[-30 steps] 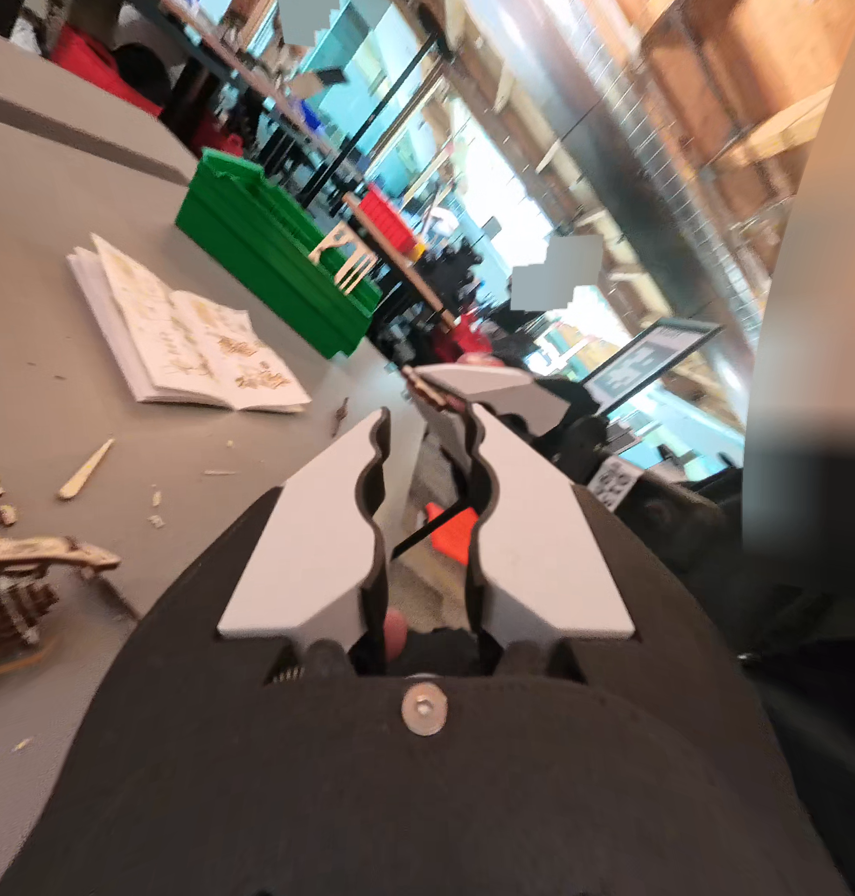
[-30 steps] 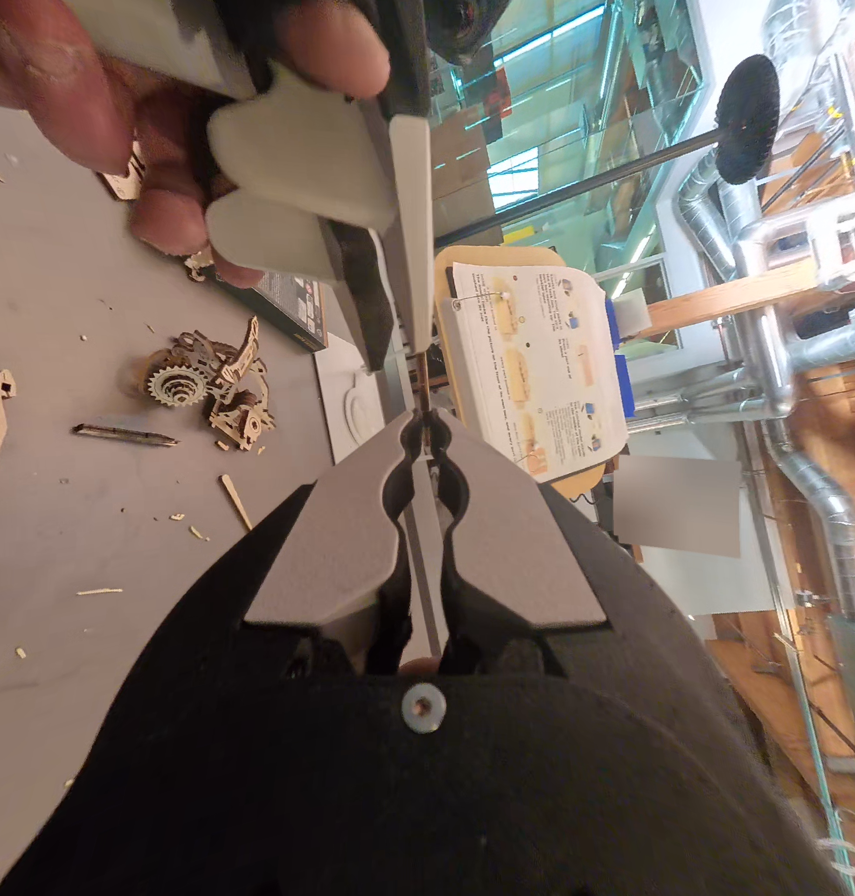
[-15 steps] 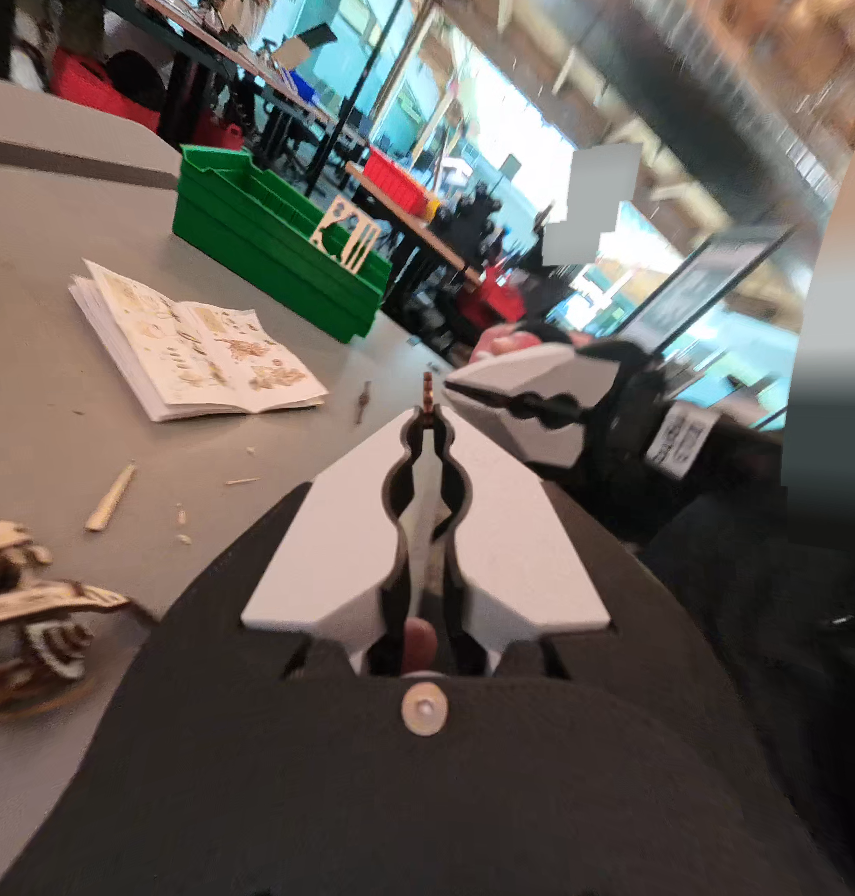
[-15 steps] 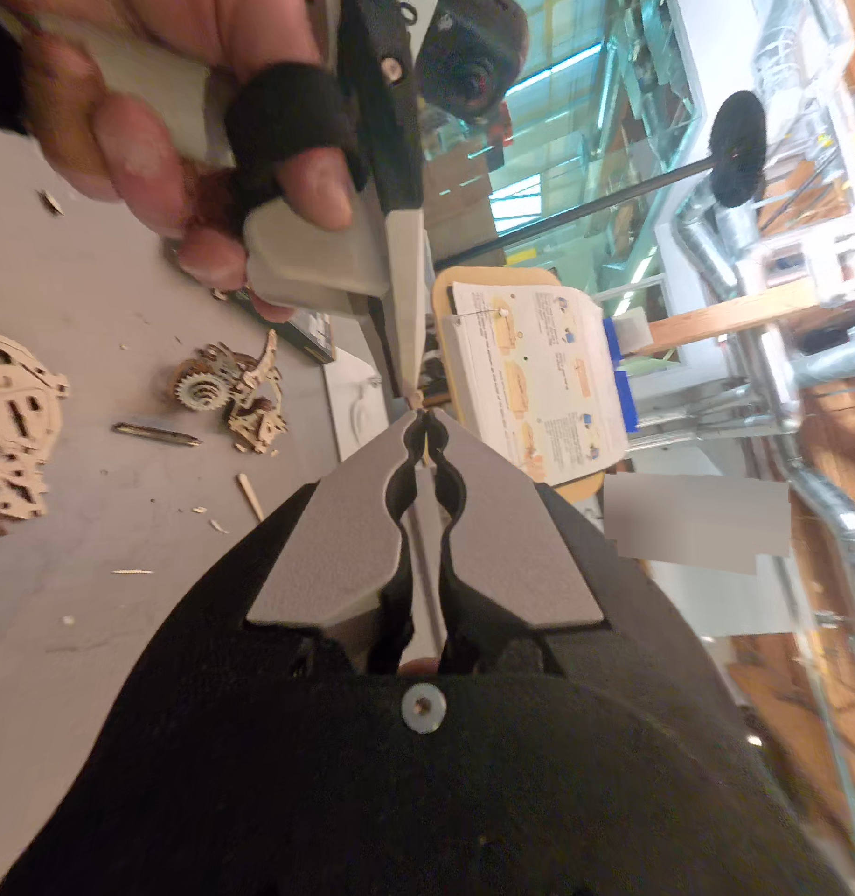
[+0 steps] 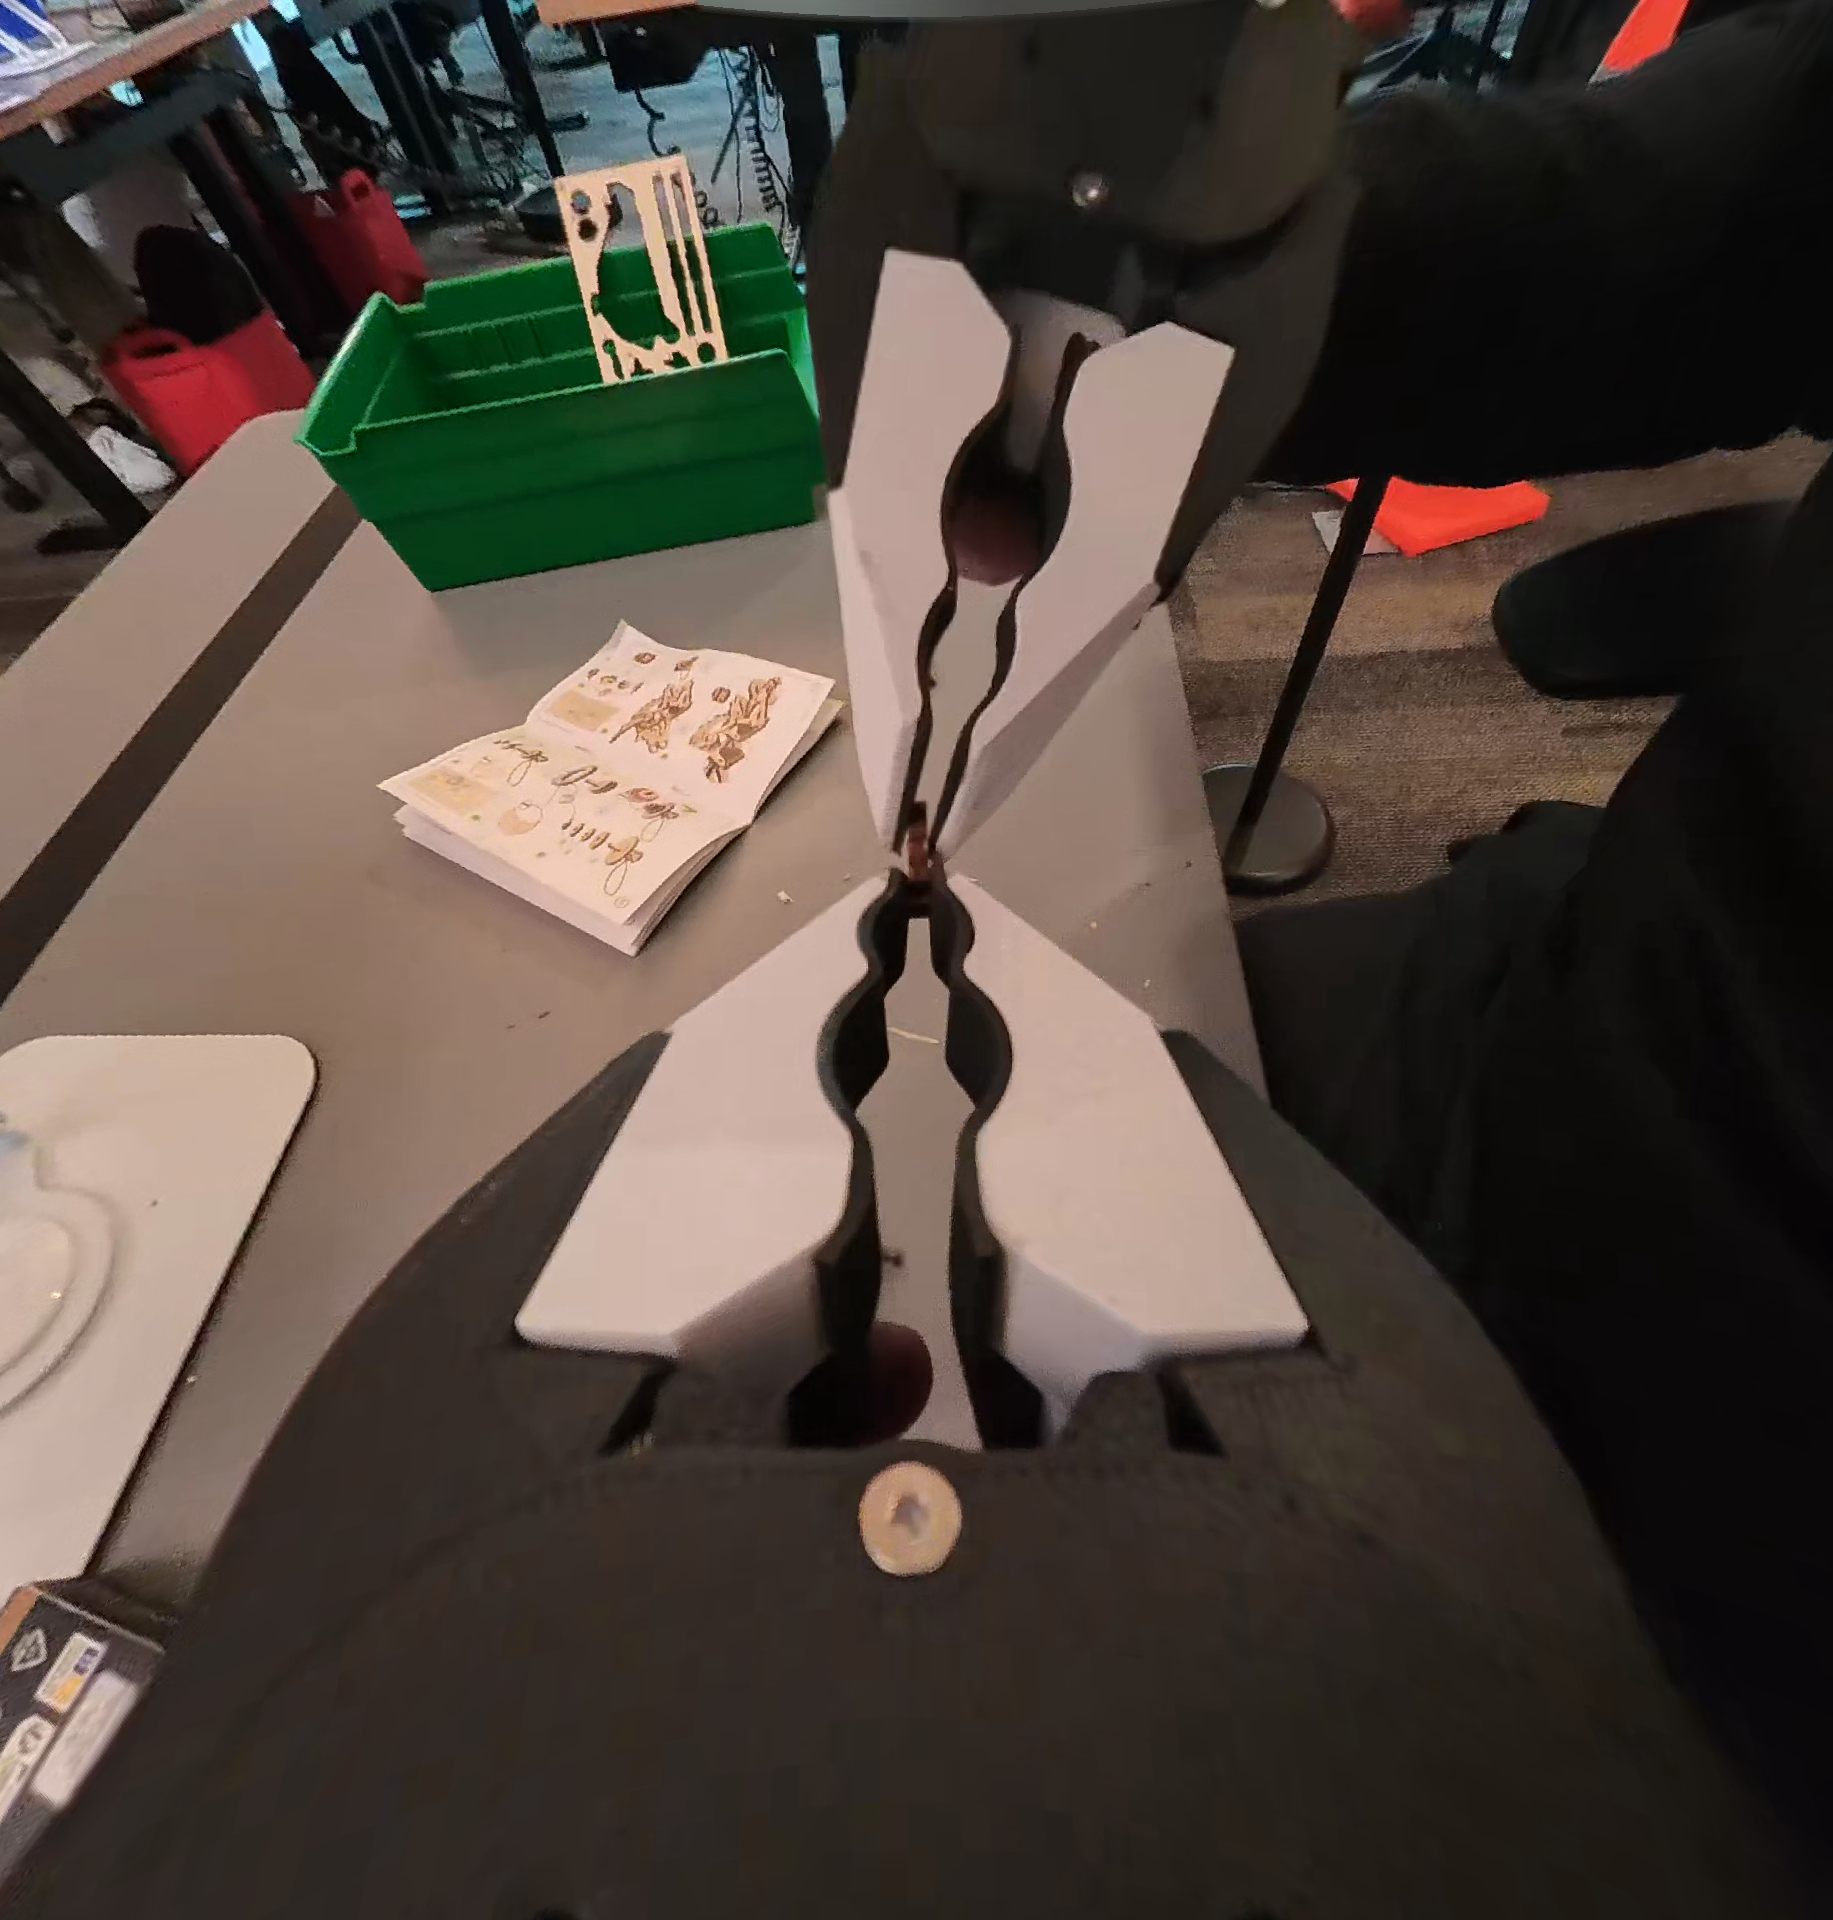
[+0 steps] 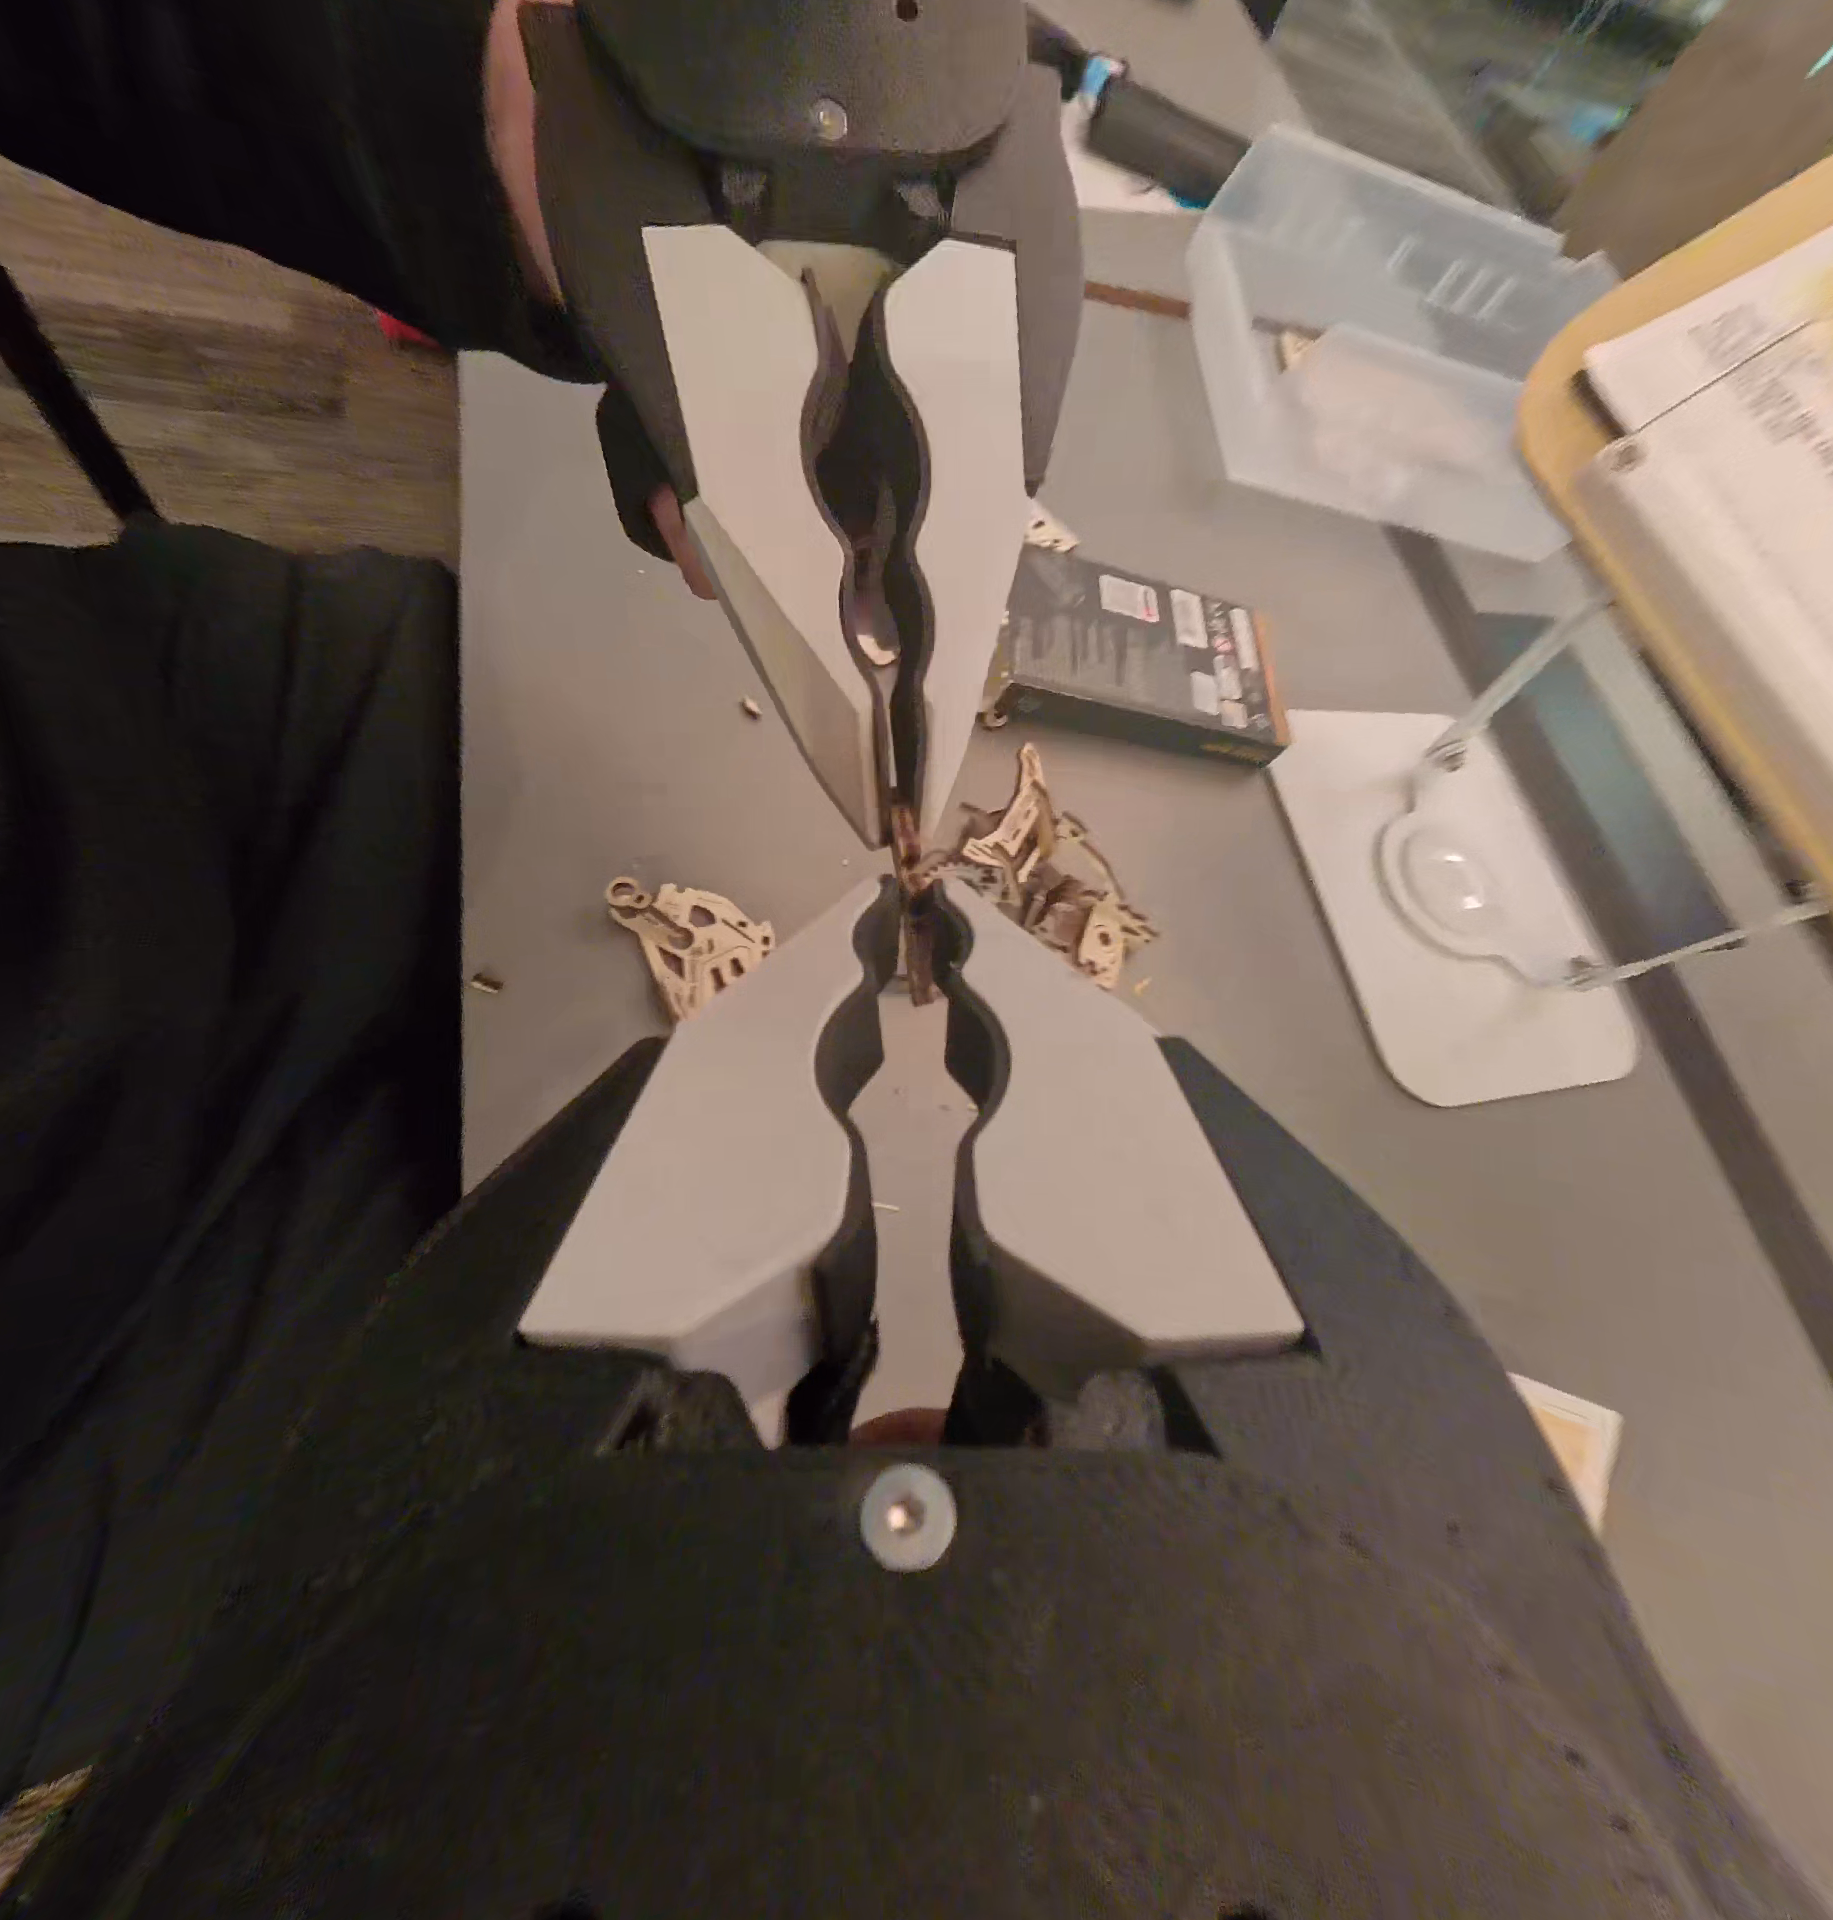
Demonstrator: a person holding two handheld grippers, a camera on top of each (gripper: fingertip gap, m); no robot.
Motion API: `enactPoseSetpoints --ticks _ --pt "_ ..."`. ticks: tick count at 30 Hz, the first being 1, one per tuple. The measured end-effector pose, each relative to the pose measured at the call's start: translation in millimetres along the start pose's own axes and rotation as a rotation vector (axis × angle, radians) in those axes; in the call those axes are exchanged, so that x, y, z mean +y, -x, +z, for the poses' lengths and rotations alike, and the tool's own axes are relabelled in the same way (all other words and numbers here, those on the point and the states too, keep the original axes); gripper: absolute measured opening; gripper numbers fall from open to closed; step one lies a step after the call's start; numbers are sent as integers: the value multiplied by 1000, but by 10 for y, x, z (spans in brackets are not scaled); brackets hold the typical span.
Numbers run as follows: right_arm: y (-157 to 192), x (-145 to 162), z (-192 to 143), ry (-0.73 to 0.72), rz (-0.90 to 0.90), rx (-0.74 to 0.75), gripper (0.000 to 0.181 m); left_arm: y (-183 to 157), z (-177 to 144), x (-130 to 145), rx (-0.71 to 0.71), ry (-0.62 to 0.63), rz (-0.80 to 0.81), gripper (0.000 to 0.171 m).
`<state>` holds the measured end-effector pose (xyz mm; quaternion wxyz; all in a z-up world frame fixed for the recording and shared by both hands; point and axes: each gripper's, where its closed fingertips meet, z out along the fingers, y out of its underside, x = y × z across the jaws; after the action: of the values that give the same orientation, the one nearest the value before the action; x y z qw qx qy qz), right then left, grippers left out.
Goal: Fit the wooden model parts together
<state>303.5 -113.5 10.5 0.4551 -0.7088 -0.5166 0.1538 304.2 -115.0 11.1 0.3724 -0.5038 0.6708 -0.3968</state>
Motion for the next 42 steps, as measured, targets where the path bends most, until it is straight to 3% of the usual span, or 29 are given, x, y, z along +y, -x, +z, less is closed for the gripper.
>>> enactPoseSetpoints --ticks 5,7,12,16,24,30,42 --pt "-21 66 203 -12 81 -78 0 94 -41 184 9 3 33 1" --pt "-114 99 320 -31 157 -81 0 289 -82 258 -91 -22 2 4" --pt "-514 376 708 8 362 -4 0 857 -429 811 -357 54 -90 60" --pt "-543 618 1111 117 392 14 0 879 -322 1372 -308 153 -255 84" --pt "-559 799 1450 204 483 -7 0 849 -39 1564 -290 186 -230 70" --pt "-559 776 1493 194 518 -30 0 805 74 1557 -265 182 -191 61" --pt "-576 807 1489 246 546 -23 0 842 147 1558 -332 216 -72 61"
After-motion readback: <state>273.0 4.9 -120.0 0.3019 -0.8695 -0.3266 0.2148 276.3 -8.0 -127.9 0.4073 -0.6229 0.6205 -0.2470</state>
